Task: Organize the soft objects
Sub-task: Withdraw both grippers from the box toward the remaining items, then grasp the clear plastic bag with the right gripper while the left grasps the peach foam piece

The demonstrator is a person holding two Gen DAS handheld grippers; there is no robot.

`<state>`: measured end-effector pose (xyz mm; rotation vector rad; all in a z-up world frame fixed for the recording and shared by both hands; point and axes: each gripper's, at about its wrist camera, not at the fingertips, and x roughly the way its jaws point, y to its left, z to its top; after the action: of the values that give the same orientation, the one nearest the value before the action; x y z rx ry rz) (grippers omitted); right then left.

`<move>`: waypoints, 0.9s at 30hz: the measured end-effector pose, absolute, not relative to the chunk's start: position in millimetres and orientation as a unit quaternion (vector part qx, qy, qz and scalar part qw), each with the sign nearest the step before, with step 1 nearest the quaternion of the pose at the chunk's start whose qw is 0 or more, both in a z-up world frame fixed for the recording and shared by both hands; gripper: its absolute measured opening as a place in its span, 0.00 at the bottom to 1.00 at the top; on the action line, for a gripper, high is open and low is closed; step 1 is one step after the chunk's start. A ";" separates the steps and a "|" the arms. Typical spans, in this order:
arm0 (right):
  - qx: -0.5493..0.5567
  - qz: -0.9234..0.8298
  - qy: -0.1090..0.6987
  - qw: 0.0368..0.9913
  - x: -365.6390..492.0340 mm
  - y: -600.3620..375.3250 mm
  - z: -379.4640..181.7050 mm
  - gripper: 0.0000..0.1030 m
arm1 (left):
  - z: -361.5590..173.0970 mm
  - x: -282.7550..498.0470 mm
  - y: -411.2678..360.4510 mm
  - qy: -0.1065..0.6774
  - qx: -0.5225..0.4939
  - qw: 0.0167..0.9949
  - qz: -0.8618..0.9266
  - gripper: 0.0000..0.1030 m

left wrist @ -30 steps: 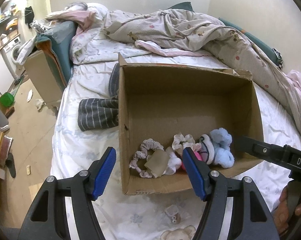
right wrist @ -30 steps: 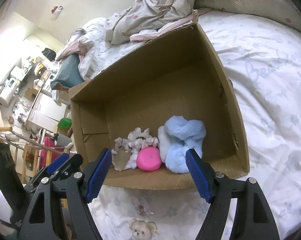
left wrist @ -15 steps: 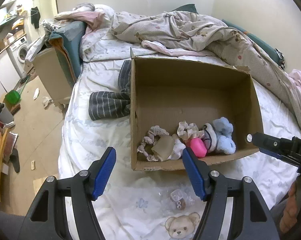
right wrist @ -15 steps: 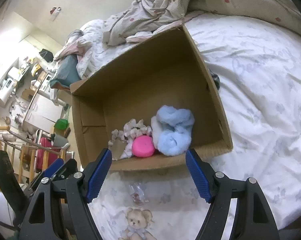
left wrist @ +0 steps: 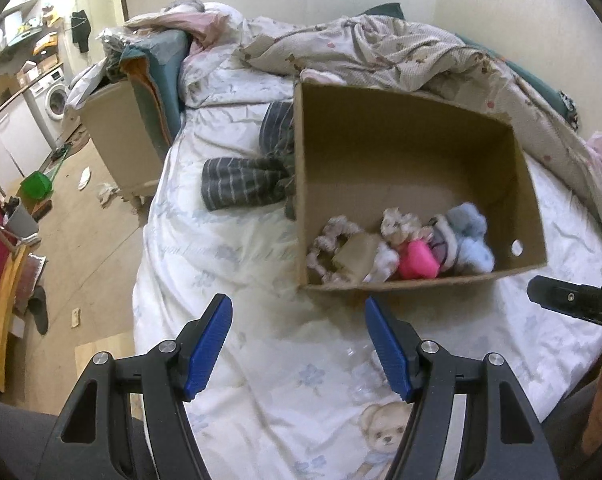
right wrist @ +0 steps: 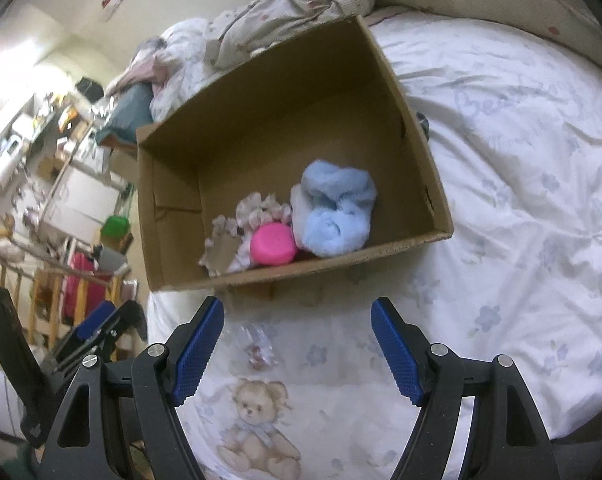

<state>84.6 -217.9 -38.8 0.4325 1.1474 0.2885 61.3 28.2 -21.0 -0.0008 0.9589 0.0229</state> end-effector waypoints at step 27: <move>-0.004 0.230 0.628 0.744 95.3 -63.6 -128.0 0.34 | -33.3 58.7 88.0 0.486 -0.046 0.869 0.075 0.64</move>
<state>95.3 -63.6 -128.0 -0.0082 1.3745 0.5028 58.7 88.0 -33.3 -0.0963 1.0171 0.1563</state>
